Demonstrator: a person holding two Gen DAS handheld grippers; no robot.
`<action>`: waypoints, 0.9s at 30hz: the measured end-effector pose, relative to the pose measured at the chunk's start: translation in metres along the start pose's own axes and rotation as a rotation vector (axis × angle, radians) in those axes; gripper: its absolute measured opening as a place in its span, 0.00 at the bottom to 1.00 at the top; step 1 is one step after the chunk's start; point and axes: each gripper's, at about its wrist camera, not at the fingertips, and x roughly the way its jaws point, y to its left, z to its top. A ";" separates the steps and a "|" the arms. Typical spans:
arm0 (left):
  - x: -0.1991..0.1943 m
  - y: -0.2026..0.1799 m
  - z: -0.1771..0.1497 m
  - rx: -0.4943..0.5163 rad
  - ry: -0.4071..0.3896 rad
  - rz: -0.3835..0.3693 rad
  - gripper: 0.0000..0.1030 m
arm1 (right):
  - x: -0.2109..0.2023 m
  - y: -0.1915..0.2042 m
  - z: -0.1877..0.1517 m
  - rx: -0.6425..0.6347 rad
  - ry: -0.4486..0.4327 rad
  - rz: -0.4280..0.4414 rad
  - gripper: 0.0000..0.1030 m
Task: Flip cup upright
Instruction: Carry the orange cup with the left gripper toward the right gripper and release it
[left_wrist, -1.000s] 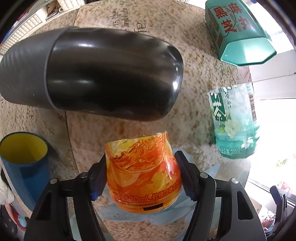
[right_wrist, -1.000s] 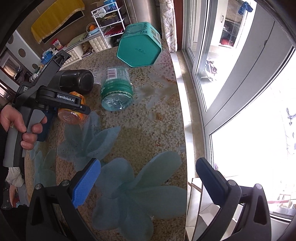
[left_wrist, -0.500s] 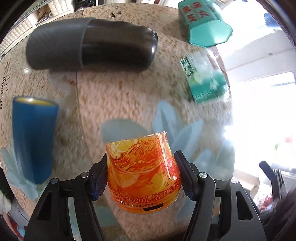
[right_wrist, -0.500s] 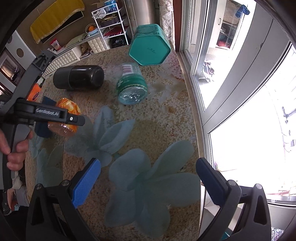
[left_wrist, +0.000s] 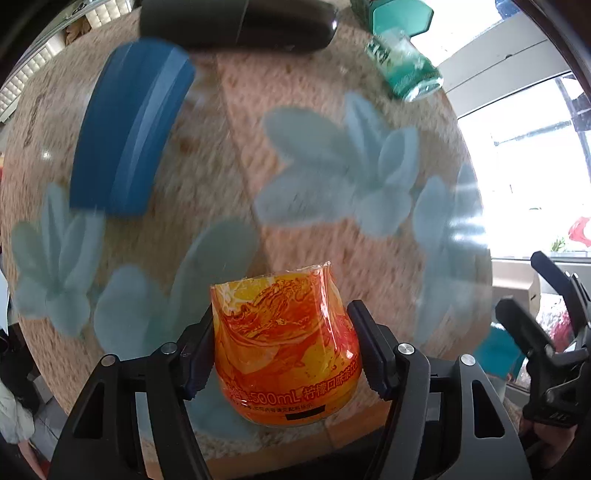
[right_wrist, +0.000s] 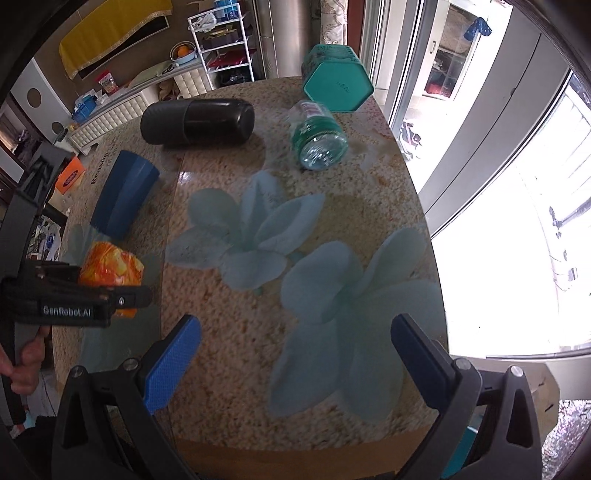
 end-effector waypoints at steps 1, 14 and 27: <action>-0.006 0.011 -0.015 -0.007 0.004 -0.003 0.68 | 0.001 0.004 -0.002 0.001 0.006 0.001 1.00; 0.053 0.005 -0.031 -0.159 0.088 -0.007 0.69 | 0.012 0.019 -0.009 -0.093 0.062 0.011 1.00; 0.061 -0.009 -0.030 -0.179 0.059 0.048 0.83 | 0.025 0.014 -0.007 -0.183 0.094 0.088 1.00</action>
